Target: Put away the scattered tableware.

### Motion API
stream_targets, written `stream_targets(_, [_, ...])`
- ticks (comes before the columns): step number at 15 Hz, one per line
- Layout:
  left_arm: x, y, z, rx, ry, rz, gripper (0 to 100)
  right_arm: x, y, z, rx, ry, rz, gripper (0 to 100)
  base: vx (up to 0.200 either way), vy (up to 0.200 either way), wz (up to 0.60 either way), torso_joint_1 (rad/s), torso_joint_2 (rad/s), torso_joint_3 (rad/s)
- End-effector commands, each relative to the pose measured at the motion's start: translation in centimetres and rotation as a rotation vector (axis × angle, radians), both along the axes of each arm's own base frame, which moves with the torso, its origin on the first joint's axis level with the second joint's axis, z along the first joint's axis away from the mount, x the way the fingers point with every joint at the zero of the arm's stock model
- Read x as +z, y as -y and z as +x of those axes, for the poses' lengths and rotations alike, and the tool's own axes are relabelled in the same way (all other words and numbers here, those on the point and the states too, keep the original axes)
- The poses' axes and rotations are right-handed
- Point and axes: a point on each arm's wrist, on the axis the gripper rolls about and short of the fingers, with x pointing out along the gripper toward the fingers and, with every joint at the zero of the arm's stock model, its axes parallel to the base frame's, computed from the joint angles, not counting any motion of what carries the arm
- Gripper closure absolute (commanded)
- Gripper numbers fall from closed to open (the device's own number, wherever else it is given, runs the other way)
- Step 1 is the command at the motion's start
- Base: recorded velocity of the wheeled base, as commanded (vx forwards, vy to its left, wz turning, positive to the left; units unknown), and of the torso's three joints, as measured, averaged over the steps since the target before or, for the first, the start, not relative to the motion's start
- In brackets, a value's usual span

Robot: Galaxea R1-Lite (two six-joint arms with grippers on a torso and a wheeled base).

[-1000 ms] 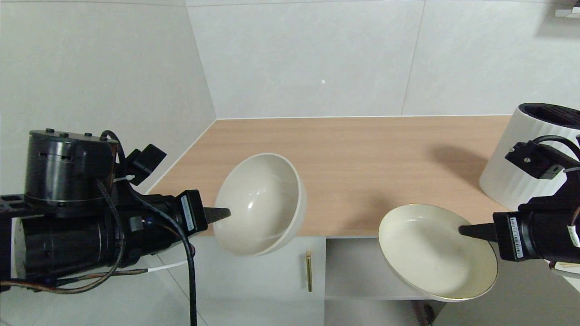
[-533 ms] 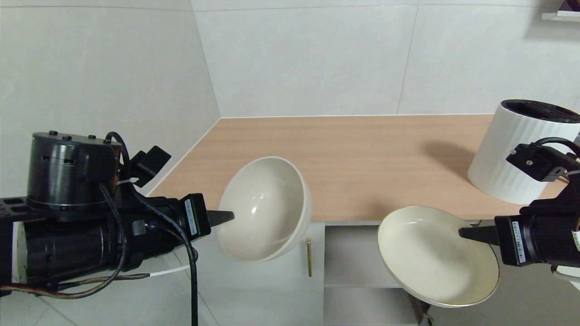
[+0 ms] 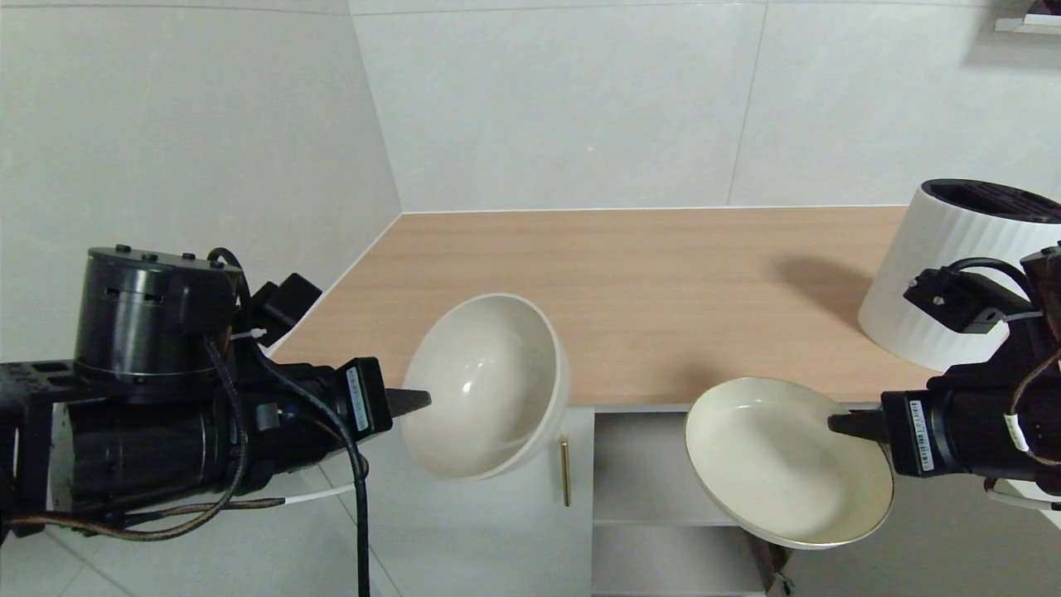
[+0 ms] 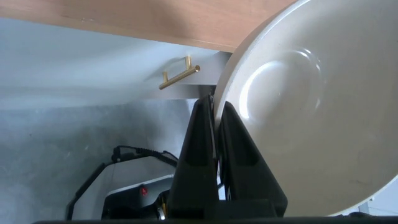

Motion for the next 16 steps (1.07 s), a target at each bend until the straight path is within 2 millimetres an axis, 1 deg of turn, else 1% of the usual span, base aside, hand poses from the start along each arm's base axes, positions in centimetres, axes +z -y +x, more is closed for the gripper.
stream_targets(1, [-0.21,0.07,0.17,0.0,-0.008,0.003,100,-0.62,-0.18,0.37,-0.002,-0.01,-0.007,100,0.0,0.0,0.0,0.0,0.0,0.0])
stream_targets(3, [-0.21,0.07,0.17,0.0,-0.008,0.003,100,-0.72,-0.18,0.36,-0.001,0.004,-0.001,100,0.0,0.0,0.0,-0.018,0.06,0.025])
stream_targets(5, [-0.21,0.14,0.13,-0.003,-0.008,0.003,100,-0.8,-0.19,0.39,-0.001,0.004,-0.001,100,0.0,0.0,0.0,-0.139,0.33,0.193])
stream_targets(16, [-0.43,0.23,0.24,-0.004,-0.016,0.007,100,-1.21,-0.37,0.72,-0.002,-0.013,-0.009,100,0.0,0.0,0.0,-0.185,0.47,0.281])
